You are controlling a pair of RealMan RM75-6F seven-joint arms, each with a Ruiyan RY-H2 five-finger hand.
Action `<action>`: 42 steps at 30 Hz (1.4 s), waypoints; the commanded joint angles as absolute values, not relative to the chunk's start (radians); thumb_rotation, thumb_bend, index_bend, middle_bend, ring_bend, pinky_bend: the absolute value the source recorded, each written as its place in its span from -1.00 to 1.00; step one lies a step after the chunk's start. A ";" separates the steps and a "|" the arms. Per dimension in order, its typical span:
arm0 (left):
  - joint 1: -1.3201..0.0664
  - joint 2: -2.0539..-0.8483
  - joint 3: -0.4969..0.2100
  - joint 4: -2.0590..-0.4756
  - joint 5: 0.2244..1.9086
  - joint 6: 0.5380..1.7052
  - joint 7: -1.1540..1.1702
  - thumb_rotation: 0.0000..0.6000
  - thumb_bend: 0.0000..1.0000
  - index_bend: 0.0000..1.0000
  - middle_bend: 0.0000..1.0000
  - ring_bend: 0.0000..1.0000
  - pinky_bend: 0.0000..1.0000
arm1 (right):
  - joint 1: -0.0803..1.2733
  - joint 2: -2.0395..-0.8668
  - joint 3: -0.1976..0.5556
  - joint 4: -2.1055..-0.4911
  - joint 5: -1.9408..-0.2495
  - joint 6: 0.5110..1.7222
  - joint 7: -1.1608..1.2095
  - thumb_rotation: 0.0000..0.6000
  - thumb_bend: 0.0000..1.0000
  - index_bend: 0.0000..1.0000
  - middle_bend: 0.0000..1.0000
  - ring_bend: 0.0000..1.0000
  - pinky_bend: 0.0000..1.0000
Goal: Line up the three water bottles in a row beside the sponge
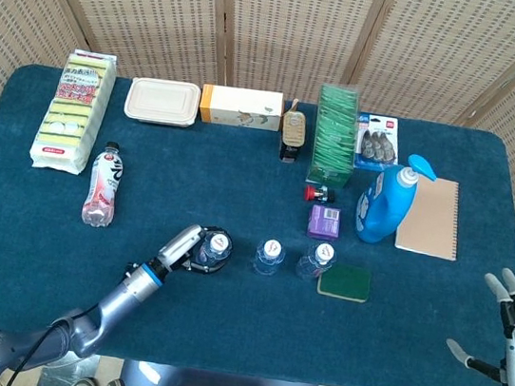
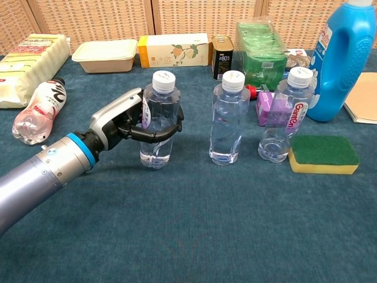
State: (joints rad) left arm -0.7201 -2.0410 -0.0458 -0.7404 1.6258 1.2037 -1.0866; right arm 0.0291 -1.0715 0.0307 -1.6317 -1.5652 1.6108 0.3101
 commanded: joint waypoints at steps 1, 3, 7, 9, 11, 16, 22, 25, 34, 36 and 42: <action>-0.723 -2.046 -0.043 -0.735 1.625 1.205 -1.091 1.00 -0.22 0.08 0.09 -0.17 0.02 | 0.029 -1.071 0.031 -1.633 -1.567 1.607 0.311 1.00 -0.95 -0.80 -1.00 -1.00 -0.81; -0.724 -2.049 -0.039 -0.730 1.628 1.209 -1.089 1.00 -0.22 0.08 0.09 -0.17 0.02 | 0.028 -1.070 0.031 -1.633 -1.568 1.607 0.312 1.00 -0.95 -0.80 -1.00 -1.00 -0.81; -0.723 -2.055 -0.034 -0.725 1.628 1.212 -1.091 1.00 -0.23 0.08 0.09 -0.17 0.02 | 0.025 -1.066 0.031 -1.636 -1.573 1.607 0.315 1.00 -0.95 -0.80 -1.00 -1.00 -0.81; -0.723 -2.057 -0.032 -0.721 1.627 1.214 -1.086 1.00 -0.23 0.08 0.09 -0.20 0.00 | 0.024 -1.064 0.031 -1.637 -1.574 1.606 0.317 1.00 -0.95 -0.80 -1.00 -1.00 -0.81; -0.721 -2.062 -0.033 -0.709 1.624 1.217 -1.065 1.00 -0.23 0.08 0.08 -0.29 -0.04 | 0.022 -1.060 0.029 -1.639 -1.579 1.608 0.321 1.00 -0.95 -0.80 -1.00 -1.00 -0.81; -0.720 -2.063 -0.028 -0.703 1.624 1.221 -1.052 1.00 -0.24 -0.09 -0.24 -0.60 -0.22 | 0.021 -1.055 0.027 -1.640 -1.587 1.605 0.327 1.00 -0.95 -0.80 -1.00 -1.00 -0.81; -0.725 -2.045 -0.011 -0.720 1.628 1.196 -1.049 1.00 -0.32 -0.72 -0.63 -0.87 -0.42 | 0.017 -1.049 0.026 -1.643 -1.593 1.607 0.332 1.00 -0.95 -0.80 -1.00 -1.00 -0.81; -0.726 -2.035 -0.009 -0.733 1.625 1.191 -1.048 1.00 -0.34 -0.89 -0.72 -0.93 -0.46 | 0.015 -1.047 0.026 -1.644 -1.595 1.607 0.335 1.00 -0.95 -0.80 -1.00 -1.00 -0.81; -0.700 -2.000 0.000 -0.778 1.633 1.246 -1.046 1.00 -0.38 -1.00 -0.85 -0.97 -0.47 | 0.014 -1.042 0.025 -1.647 -1.603 1.605 0.337 1.00 -0.95 -0.80 -1.00 -1.00 -0.81; -0.693 -1.992 0.001 -0.785 1.633 1.258 -1.045 1.00 -0.38 -1.00 -0.86 -0.98 -0.48 | 0.013 -1.041 0.024 -1.649 -1.606 1.605 0.338 1.00 -0.95 -0.80 -1.00 -1.00 -0.81; -0.682 -1.970 -0.002 -0.800 1.627 1.267 -1.018 1.00 -0.38 -1.00 -0.87 -0.98 -0.48 | 0.010 -1.035 0.019 -1.655 -1.622 1.610 0.343 1.00 -0.95 -0.80 -1.00 -1.00 -0.81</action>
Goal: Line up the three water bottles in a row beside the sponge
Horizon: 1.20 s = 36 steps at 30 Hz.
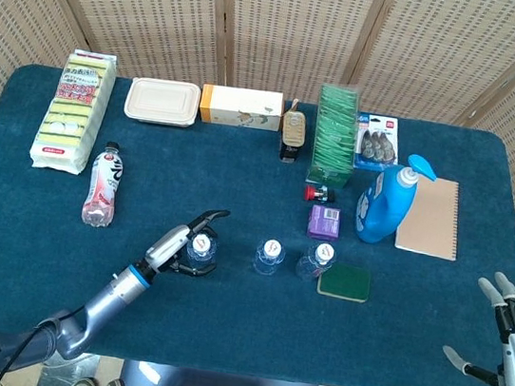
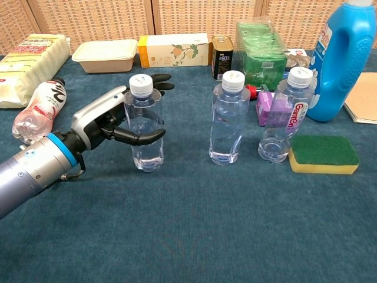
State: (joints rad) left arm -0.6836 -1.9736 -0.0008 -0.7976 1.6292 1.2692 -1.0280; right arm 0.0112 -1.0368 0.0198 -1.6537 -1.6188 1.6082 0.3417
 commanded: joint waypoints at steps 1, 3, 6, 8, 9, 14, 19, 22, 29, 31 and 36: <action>-0.682 -1.969 -0.002 -0.799 1.625 1.264 -1.012 1.00 -0.38 -1.00 -0.87 -0.98 -0.48 | 0.009 -1.035 0.018 -1.656 -1.624 1.611 0.343 1.00 -0.95 -0.80 -1.00 -1.00 -0.81; -0.684 -1.971 -0.002 -0.795 1.622 1.253 -0.999 1.00 -0.38 -1.00 -0.88 -0.98 -0.48 | 0.007 -1.033 0.016 -1.658 -1.628 1.615 0.347 1.00 -0.95 -0.80 -1.00 -1.00 -0.81; -0.686 -1.976 -0.002 -0.789 1.621 1.246 -0.986 1.00 -0.38 -1.00 -0.89 -0.98 -0.48 | 0.005 -1.030 0.016 -1.658 -1.630 1.618 0.351 1.00 -0.95 -0.80 -1.00 -1.00 -0.81; -0.684 -1.977 -0.002 -0.791 1.622 1.248 -0.984 1.00 -0.38 -1.00 -0.89 -0.98 -0.48 | 0.005 -1.029 0.016 -1.657 -1.631 1.619 0.354 1.00 -0.95 -0.80 -1.00 -1.00 -0.81; -0.683 -1.975 -0.002 -0.792 1.621 1.251 -0.984 1.00 -0.38 -1.00 -0.90 -0.98 -0.48 | 0.005 -1.028 0.016 -1.657 -1.632 1.619 0.355 1.00 -0.95 -0.80 -1.00 -1.00 -0.81; -0.673 -1.956 0.000 -0.811 1.622 1.265 -0.999 1.00 -0.40 -1.00 -0.95 -1.00 -0.50 | 0.005 -1.026 0.015 -1.657 -1.635 1.618 0.359 1.00 -0.95 -0.80 -1.00 -1.00 -0.81; -0.665 -1.924 0.009 -0.847 1.627 1.269 -1.012 1.00 -0.49 -1.00 -1.00 -1.00 -0.54 | 0.005 -1.025 0.012 -1.659 -1.642 1.618 0.358 1.00 -0.95 -0.80 -1.00 -1.00 -0.81; -0.652 -1.889 0.016 -0.886 1.633 1.292 -1.027 1.00 -0.52 -1.00 -1.00 -1.00 -0.55 | 0.003 -1.023 0.009 -1.663 -1.650 1.622 0.356 1.00 -0.95 -0.80 -1.00 -1.00 -0.81; -0.619 -1.777 0.026 -1.013 1.659 1.371 -1.020 1.00 -0.55 -1.00 -1.00 -1.00 -0.60 | -0.001 -1.019 0.003 -1.668 -1.667 1.633 0.356 1.00 -0.95 -0.80 -1.00 -1.00 -0.81; -0.613 -1.744 0.031 -1.051 1.667 1.385 -1.014 1.00 -0.57 -1.00 -1.00 -1.00 -0.64 | -0.002 -1.017 0.001 -1.669 -1.671 1.636 0.357 1.00 -0.95 -0.80 -1.00 -1.00 -0.81; -0.583 -1.618 0.038 -1.180 1.695 1.462 -0.976 1.00 -0.58 -1.00 -1.00 -1.00 -0.71 | -0.007 -1.012 -0.005 -1.668 -1.683 1.645 0.363 1.00 -0.95 -0.80 -1.00 -1.00 -0.82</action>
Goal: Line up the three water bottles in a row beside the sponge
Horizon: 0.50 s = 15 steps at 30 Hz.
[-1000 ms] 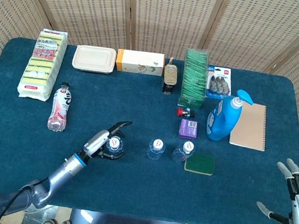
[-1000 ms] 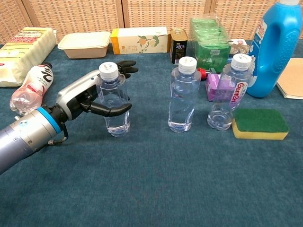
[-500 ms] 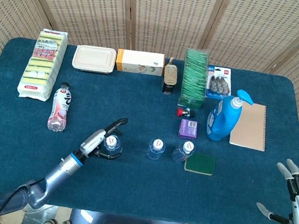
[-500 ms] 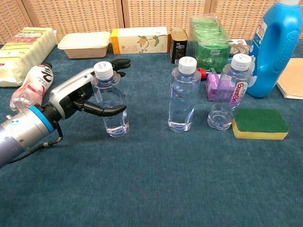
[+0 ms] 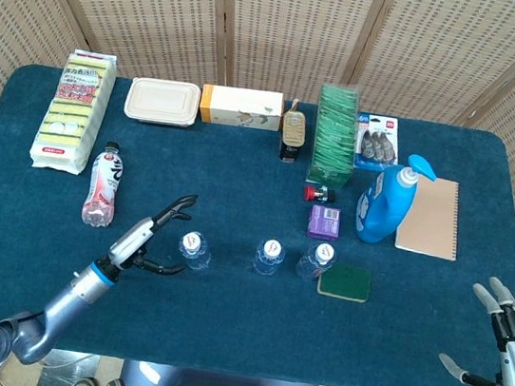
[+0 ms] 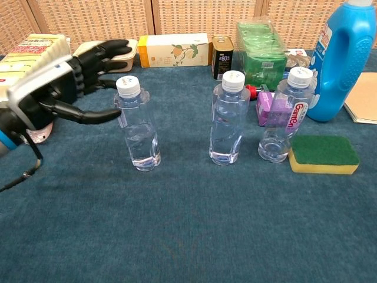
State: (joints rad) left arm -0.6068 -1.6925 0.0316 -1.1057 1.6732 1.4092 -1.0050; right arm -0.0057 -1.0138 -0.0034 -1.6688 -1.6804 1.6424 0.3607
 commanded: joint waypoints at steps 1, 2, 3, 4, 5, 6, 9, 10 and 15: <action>-0.573 -1.578 0.039 -1.216 1.701 1.484 -0.956 1.00 -0.58 -1.00 -1.00 -1.00 -0.72 | -0.008 -1.011 -0.007 -1.668 -1.686 1.646 0.365 1.00 -0.95 -0.80 -1.00 -1.00 -0.82; -0.554 -1.517 0.038 -1.259 1.706 1.520 -0.915 1.00 -0.58 -1.00 -1.00 -1.00 -0.73 | -0.008 -1.009 -0.009 -1.668 -1.691 1.648 0.369 1.00 -0.95 -0.80 -1.00 -1.00 -0.82; -0.544 -1.474 0.042 -1.295 1.707 1.529 -0.887 1.00 -0.58 -1.00 -1.00 -1.00 -0.74 | -0.009 -1.008 -0.010 -1.668 -1.694 1.650 0.371 1.00 -0.95 -0.80 -1.00 -1.00 -0.82; -0.536 -1.437 0.045 -1.330 1.706 1.532 -0.861 1.00 -0.58 -1.00 -1.00 -1.00 -0.75 | -0.009 -1.007 -0.011 -1.668 -1.696 1.652 0.373 1.00 -0.95 -0.80 -1.00 -1.00 -0.82; -0.527 -1.403 0.046 -1.360 1.702 1.536 -0.833 1.00 -0.58 -1.00 -1.00 -1.00 -0.76 | -0.010 -1.007 -0.012 -1.668 -1.698 1.653 0.375 1.00 -0.95 -0.80 -1.00 -1.00 -0.82; -0.517 -1.369 0.046 -1.388 1.697 1.543 -0.802 1.00 -0.58 -1.00 -1.00 -1.00 -0.77 | -0.010 -1.006 -0.012 -1.668 -1.700 1.656 0.375 1.00 -0.95 -0.80 -1.00 -1.00 -0.82; -0.480 -1.272 0.054 -1.457 1.689 1.569 -0.715 1.00 -0.58 -1.00 -1.00 -1.00 -0.78 | -0.014 -1.004 -0.015 -1.670 -1.707 1.663 0.376 1.00 -0.95 -0.80 -1.00 -1.00 -0.82; -0.467 -1.240 0.059 -1.475 1.686 1.575 -0.687 1.00 -0.58 -1.00 -1.00 -1.00 -0.78 | -0.015 -1.004 -0.016 -1.670 -1.709 1.665 0.376 1.00 -0.95 -0.80 -1.00 -1.00 -0.82; -0.389 -1.104 0.102 -1.546 1.655 1.586 -0.548 1.00 -0.59 -1.00 -1.00 -1.00 -0.80 | -0.021 -1.000 -0.018 -1.672 -1.716 1.679 0.371 1.00 -0.95 -0.80 -1.00 -1.00 -0.83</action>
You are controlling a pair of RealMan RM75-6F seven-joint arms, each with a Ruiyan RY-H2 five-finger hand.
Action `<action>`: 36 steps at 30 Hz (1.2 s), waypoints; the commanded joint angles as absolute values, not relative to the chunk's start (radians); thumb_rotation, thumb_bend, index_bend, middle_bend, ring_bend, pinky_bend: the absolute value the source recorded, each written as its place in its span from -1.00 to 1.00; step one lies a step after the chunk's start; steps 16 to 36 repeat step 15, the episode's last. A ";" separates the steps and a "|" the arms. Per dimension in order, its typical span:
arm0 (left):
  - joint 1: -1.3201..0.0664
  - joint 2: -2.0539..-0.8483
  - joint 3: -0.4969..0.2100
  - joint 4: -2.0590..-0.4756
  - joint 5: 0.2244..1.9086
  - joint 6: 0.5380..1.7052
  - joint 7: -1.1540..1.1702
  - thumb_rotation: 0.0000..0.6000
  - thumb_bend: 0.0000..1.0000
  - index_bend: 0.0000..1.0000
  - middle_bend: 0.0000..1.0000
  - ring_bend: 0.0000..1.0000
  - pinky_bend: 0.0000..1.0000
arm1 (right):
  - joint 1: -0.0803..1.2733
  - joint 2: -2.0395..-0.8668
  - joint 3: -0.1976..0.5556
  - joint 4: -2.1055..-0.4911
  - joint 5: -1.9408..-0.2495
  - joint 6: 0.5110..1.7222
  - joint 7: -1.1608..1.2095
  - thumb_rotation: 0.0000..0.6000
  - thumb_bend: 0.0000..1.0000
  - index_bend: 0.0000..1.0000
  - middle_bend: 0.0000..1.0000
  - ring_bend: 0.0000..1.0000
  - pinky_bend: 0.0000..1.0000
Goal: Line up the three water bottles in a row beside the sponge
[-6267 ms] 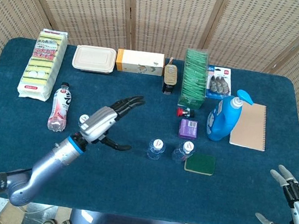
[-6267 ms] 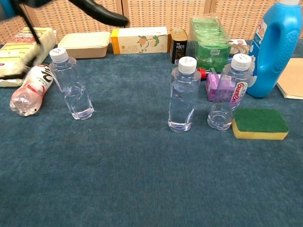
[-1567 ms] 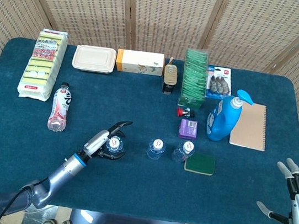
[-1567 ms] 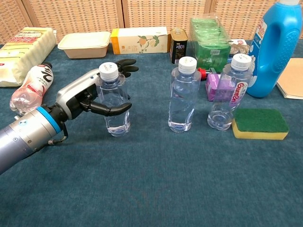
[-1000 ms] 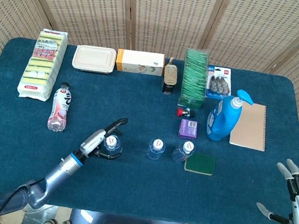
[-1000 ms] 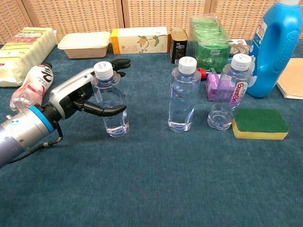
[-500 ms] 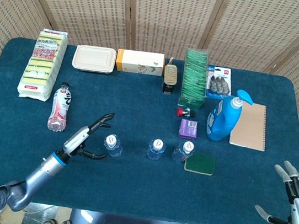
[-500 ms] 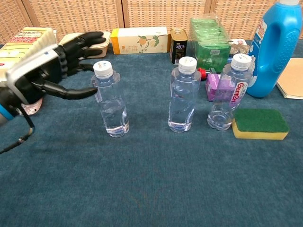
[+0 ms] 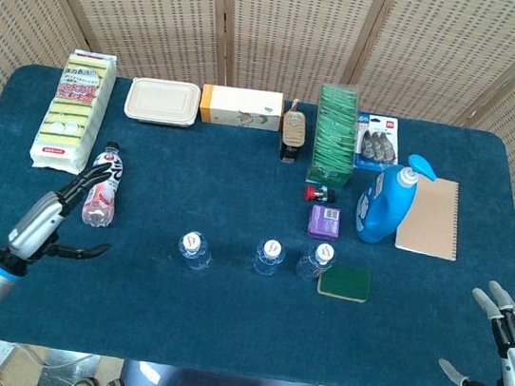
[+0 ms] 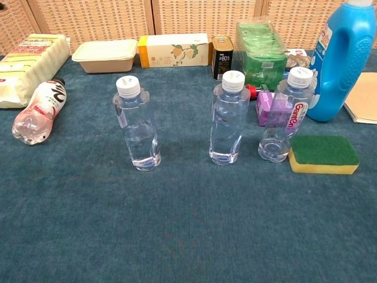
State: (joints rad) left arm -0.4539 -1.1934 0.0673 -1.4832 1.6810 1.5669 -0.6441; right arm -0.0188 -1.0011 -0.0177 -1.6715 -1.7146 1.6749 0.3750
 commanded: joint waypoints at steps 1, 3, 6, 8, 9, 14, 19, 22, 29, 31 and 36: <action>-0.370 -1.082 0.112 -1.559 1.645 1.589 -0.518 1.00 -0.58 -1.00 -1.00 -1.00 -0.81 | -0.023 -1.000 -0.018 -1.673 -1.715 1.681 0.367 1.00 -0.95 -0.80 -1.00 -1.00 -0.83; -0.327 -1.048 0.130 -1.577 1.623 1.601 -0.465 1.00 -0.58 -1.00 -1.00 -1.00 -0.81 | -0.026 -1.001 -0.015 -1.673 -1.710 1.684 0.352 1.00 -0.95 -0.80 -1.00 -1.00 -0.85; -0.262 -1.021 0.148 -1.586 1.584 1.623 -0.420 1.00 -0.58 -1.00 -1.00 -1.00 -0.84 | -0.031 -1.002 -0.011 -1.675 -1.697 1.683 0.316 1.00 -0.95 -0.80 -1.00 -1.00 -0.85; -0.185 -1.003 0.176 -1.581 1.525 1.646 -0.395 1.00 -0.58 -1.00 -1.00 -1.00 -0.87 | -0.038 -1.005 -0.005 -1.681 -1.673 1.681 0.258 1.00 -0.95 -0.81 -1.00 -1.00 -0.86; -0.162 -1.002 0.179 -1.582 1.514 1.654 -0.385 1.00 -0.58 -1.00 -1.00 -1.00 -0.88 | -0.040 -1.006 -0.002 -1.687 -1.665 1.681 0.235 1.00 -0.95 -0.81 -1.00 -1.00 -0.86; -0.100 -1.017 0.178 -1.550 1.519 1.681 -0.394 1.00 -0.58 -1.00 -1.00 -1.00 -0.89 | -0.044 -1.009 0.006 -1.703 -1.649 1.680 0.200 1.00 -0.95 -0.83 -1.00 -1.00 -0.89; -0.092 -1.019 0.178 -1.538 1.530 1.684 -0.408 1.00 -0.58 -1.00 -1.00 -1.00 -0.89 | -0.046 -1.010 0.006 -1.704 -1.649 1.681 0.195 1.00 -0.95 -0.83 -1.00 -1.00 -0.89; -0.092 -1.019 0.178 -1.538 1.530 1.684 -0.408 1.00 -0.58 -1.00 -1.00 -1.00 -0.89 | -0.046 -1.010 0.006 -1.704 -1.649 1.681 0.195 1.00 -0.95 -0.83 -1.00 -1.00 -0.89; -0.092 -1.019 0.178 -1.538 1.530 1.684 -0.408 1.00 -0.58 -1.00 -1.00 -1.00 -0.89 | -0.046 -1.010 0.006 -1.704 -1.649 1.681 0.195 1.00 -0.95 -0.83 -1.00 -1.00 -0.89; -0.092 -1.019 0.178 -1.538 1.530 1.684 -0.408 1.00 -0.58 -1.00 -1.00 -1.00 -0.89 | -0.046 -1.010 0.006 -1.704 -1.649 1.681 0.195 1.00 -0.95 -0.83 -1.00 -1.00 -0.89; -0.092 -1.019 0.178 -1.538 1.530 1.684 -0.408 1.00 -0.58 -1.00 -1.00 -1.00 -0.89 | -0.046 -1.010 0.006 -1.704 -1.649 1.681 0.195 1.00 -0.95 -0.83 -1.00 -1.00 -0.89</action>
